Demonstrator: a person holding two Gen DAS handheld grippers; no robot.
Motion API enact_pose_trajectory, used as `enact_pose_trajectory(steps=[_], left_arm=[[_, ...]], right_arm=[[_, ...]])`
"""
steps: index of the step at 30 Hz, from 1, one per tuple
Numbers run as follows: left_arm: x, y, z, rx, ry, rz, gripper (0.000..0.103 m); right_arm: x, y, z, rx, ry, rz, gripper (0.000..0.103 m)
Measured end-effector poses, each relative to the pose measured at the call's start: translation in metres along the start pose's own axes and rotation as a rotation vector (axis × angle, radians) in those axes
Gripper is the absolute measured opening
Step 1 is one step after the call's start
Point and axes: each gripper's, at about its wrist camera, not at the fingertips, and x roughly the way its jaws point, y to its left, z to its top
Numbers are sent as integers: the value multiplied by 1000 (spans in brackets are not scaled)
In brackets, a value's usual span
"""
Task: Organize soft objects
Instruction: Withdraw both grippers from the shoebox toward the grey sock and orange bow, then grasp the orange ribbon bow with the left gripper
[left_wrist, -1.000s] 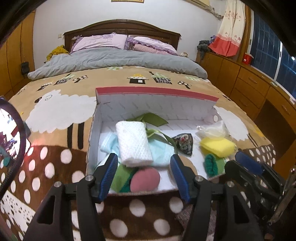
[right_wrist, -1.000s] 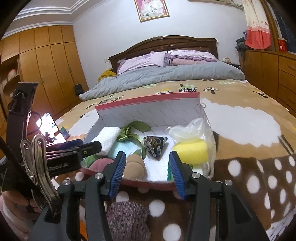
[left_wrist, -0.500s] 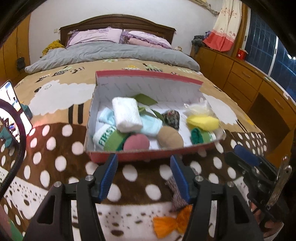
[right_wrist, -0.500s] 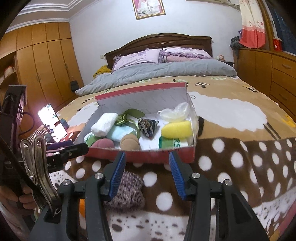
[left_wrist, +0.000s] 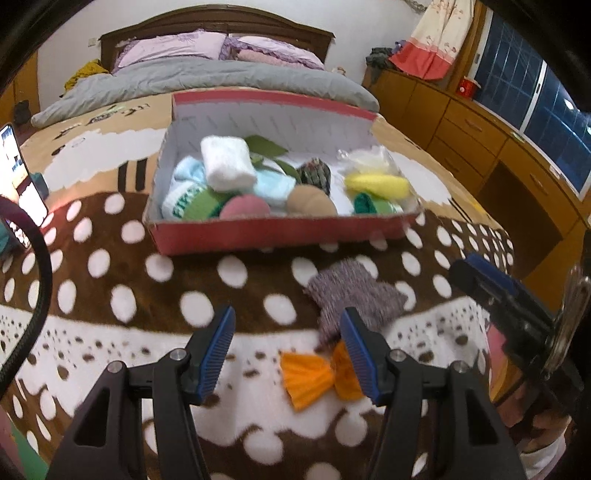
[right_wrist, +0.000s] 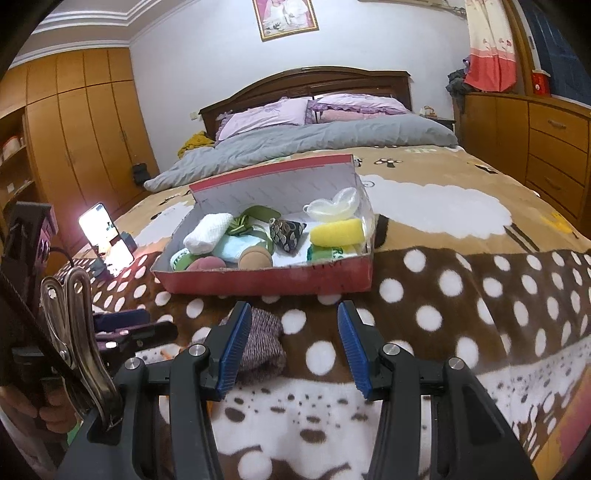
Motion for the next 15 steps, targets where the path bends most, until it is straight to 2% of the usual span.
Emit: enact_pose_trajectory(steps=[7, 15], left_arm=[[0, -6, -14, 5, 23, -64, 69], [15, -19, -26, 40, 64, -82, 70]], right_arm=[[-13, 4, -8, -11, -11, -2, 50], [-16, 4, -10, -11, -16, -4, 50]])
